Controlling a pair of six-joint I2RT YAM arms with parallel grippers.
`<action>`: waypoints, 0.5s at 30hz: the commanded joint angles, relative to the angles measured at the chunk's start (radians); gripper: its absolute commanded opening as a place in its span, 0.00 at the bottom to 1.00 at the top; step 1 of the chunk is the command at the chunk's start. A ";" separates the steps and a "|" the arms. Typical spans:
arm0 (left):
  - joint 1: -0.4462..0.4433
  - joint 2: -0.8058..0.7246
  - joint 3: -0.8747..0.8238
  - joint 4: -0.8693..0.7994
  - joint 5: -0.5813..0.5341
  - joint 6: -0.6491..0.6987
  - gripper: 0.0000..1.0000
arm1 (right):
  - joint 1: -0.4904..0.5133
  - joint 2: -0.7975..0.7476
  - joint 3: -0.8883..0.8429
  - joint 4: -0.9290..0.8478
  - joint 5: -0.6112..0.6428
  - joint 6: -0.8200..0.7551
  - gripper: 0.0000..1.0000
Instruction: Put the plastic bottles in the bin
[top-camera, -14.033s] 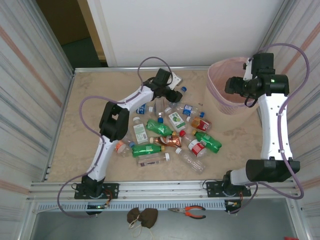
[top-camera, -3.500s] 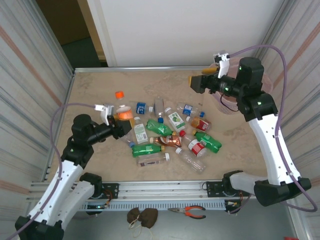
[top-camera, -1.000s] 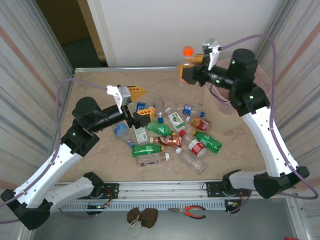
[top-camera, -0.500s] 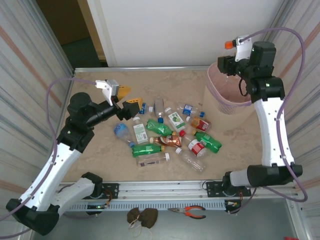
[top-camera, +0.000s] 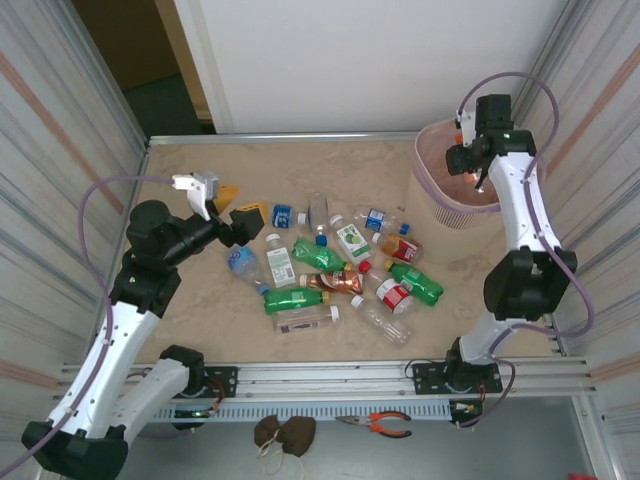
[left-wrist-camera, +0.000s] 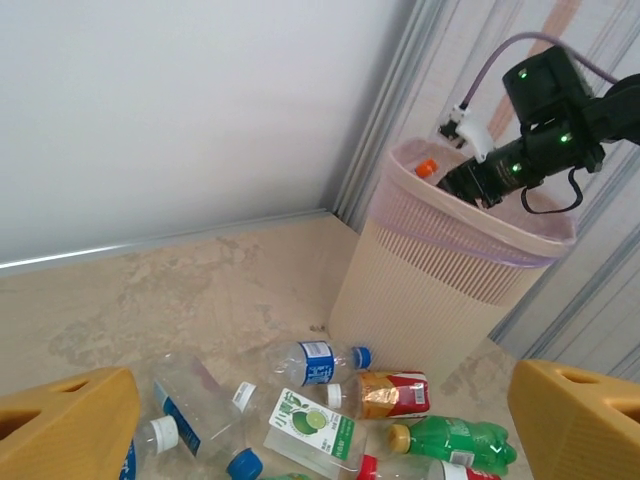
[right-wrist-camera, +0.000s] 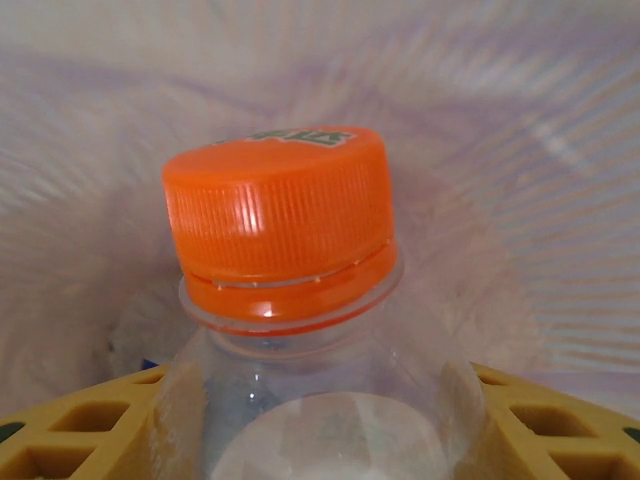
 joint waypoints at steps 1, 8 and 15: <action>0.014 -0.004 -0.019 0.003 0.013 -0.012 0.95 | -0.013 0.062 0.045 -0.094 0.031 -0.007 0.54; 0.025 0.013 -0.041 -0.010 0.003 -0.004 0.95 | -0.049 0.167 -0.020 -0.098 0.004 0.017 0.55; 0.045 0.051 -0.040 -0.025 -0.003 -0.059 0.93 | -0.072 0.241 -0.091 -0.068 -0.022 0.041 0.58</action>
